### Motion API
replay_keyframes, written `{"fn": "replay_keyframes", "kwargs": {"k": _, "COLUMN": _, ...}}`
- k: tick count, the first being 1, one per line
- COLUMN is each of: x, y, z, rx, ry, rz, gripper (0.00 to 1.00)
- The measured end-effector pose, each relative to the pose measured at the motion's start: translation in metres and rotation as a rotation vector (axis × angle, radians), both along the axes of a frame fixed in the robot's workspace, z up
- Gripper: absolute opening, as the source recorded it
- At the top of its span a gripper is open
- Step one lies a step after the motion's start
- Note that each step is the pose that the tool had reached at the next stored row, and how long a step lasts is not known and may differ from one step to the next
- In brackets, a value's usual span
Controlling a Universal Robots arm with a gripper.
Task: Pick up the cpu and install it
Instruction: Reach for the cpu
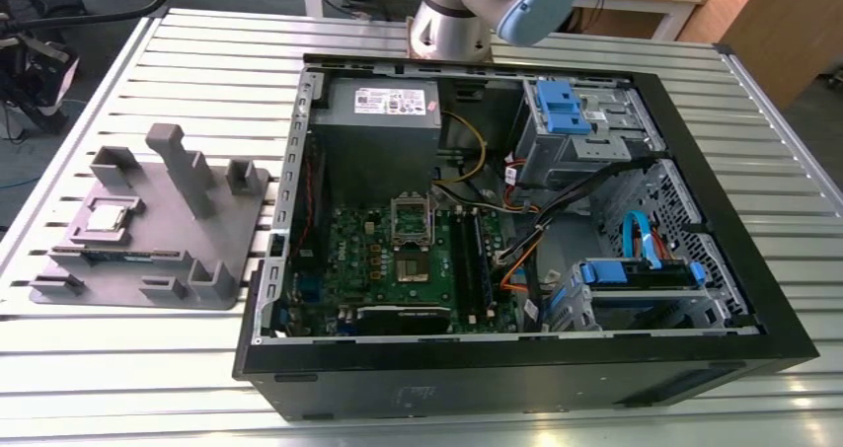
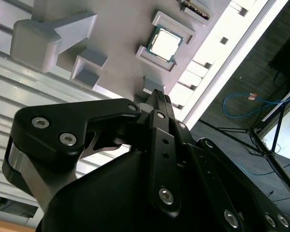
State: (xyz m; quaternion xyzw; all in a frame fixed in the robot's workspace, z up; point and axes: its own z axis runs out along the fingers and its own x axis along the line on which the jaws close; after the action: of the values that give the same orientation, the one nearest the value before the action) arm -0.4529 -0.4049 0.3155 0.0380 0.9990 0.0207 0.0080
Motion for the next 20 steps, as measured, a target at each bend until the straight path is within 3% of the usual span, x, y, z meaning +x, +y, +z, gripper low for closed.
{"fn": "replay_keyframes", "kwargs": {"k": 7, "x": 0.0001, "y": -0.0001, "z": -0.0007, "rx": 0.0002, "ry": -0.0003, "rz": 0.0, "gripper": 0.11}}
{"fn": "replay_keyframes", "kwargs": {"k": 20, "x": 0.0001, "y": -0.0004, "z": -0.014, "rx": 0.0, "ry": -0.0001, "rz": 0.0, "gripper": 0.11}}
